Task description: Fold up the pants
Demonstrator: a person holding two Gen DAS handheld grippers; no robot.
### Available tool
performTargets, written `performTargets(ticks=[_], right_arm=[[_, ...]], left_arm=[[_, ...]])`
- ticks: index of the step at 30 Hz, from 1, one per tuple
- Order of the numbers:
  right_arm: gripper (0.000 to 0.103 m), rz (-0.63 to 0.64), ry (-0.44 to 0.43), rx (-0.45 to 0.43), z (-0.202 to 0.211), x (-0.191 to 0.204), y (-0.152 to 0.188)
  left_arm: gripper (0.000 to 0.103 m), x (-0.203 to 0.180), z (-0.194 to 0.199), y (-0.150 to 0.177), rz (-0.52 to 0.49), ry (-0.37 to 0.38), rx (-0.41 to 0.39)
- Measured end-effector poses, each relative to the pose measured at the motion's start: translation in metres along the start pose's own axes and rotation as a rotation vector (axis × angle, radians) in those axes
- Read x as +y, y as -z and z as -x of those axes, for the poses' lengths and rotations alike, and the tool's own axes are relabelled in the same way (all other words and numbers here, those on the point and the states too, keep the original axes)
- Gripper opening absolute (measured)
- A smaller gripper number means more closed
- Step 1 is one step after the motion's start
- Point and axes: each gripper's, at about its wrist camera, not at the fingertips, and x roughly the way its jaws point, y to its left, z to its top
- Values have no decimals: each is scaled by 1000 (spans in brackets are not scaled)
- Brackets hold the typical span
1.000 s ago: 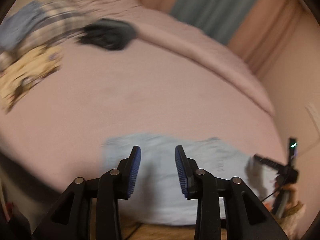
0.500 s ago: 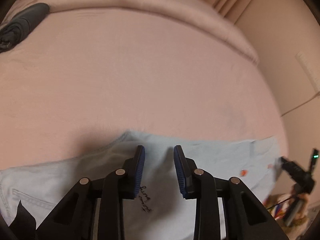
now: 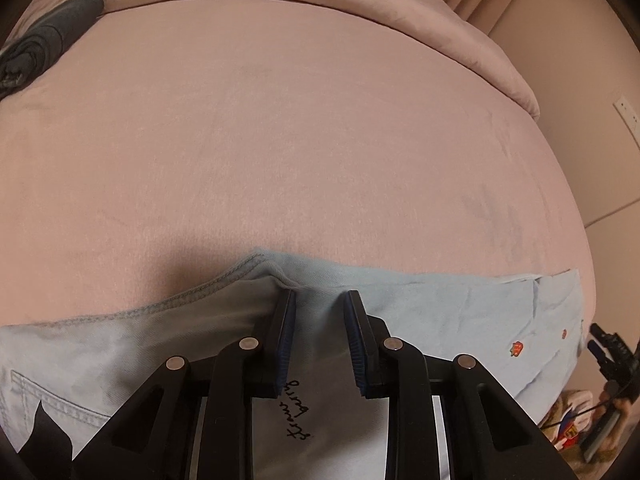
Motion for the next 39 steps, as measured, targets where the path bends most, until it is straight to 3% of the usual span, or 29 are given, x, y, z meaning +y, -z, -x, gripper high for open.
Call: performTargets(ticks=[2,5,9,14,18,22,29,35,39], right_arm=[[60,-81,-21,8,1,-16,0],[46,-114,-87,10,7,-26,4],[46,-98,-140,44,1,-16,12],[45,-98,-99,75,-21,-6,23],[28,-27,14,5,-20,6,25],[14,11,27,-42,-9,2,23],[12,34,-2,-104,16,-8,13],[12,40,71,-10,-28,-16,20],[13,61,92,-6,-29,-16,16]], left_arm=[[28,-1,-1,-1,2,-4,0],[28,-1,-2,-3,11,4,1],[28,0,-3,-5,7,15,8],[28,1,-3,-4,8,12,8],[28,0,-3,-5,-2,6,13],[28,-3,-3,-7,1,2,20],[28,-6,-5,-6,1,-5,16],[28,-8,-8,-7,-14,-4,25],[28,-9,-9,-7,-18,-8,23]])
